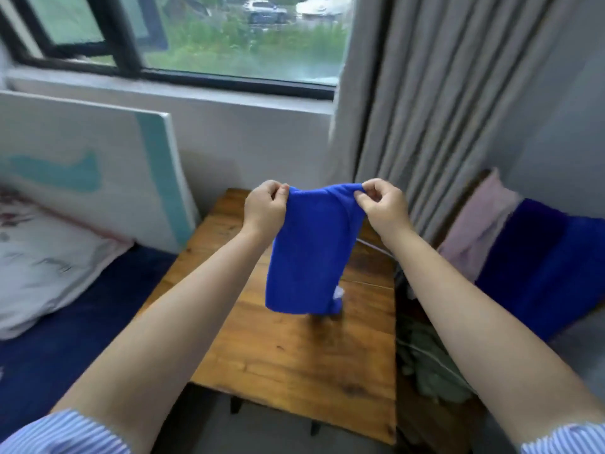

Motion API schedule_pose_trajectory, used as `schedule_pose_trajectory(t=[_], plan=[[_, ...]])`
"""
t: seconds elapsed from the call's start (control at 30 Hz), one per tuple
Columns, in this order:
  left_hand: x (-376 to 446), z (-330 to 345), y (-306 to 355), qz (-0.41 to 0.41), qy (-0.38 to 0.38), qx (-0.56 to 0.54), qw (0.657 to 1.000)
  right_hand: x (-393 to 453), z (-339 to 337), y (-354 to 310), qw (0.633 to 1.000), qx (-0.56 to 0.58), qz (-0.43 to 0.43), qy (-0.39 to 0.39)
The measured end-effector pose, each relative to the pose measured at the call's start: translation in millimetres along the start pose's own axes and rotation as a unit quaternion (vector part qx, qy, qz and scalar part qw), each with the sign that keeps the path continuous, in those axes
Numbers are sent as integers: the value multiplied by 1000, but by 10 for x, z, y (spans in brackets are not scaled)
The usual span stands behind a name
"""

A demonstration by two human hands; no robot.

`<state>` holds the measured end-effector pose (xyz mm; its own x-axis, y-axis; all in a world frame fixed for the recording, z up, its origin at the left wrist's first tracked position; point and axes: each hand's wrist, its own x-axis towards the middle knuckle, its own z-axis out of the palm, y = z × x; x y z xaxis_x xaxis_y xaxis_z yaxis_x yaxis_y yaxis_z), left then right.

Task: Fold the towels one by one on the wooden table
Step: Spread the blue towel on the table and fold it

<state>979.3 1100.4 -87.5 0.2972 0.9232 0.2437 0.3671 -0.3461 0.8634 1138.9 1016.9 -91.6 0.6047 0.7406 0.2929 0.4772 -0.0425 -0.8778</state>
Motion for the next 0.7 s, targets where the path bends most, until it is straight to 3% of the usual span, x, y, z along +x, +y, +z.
schedule_pose_trajectory(t=[0.13,0.3,0.5,0.6,0.7], plan=[[-14,-242,-584,-57,-1,38,998,-2,572,164,995,-24,39,-88],[245,-414,-1032,-117,12,45,992,191,1145,213,987,-7,65,-144],[924,-711,-1147,-71,71,41,994,643,1620,24,985,57,53,-157],[1166,-723,-1343,-83,44,75,993,768,1835,130,984,61,74,-147],[1157,-602,-1764,-137,-39,150,978,663,2085,524,975,2,136,-176]])
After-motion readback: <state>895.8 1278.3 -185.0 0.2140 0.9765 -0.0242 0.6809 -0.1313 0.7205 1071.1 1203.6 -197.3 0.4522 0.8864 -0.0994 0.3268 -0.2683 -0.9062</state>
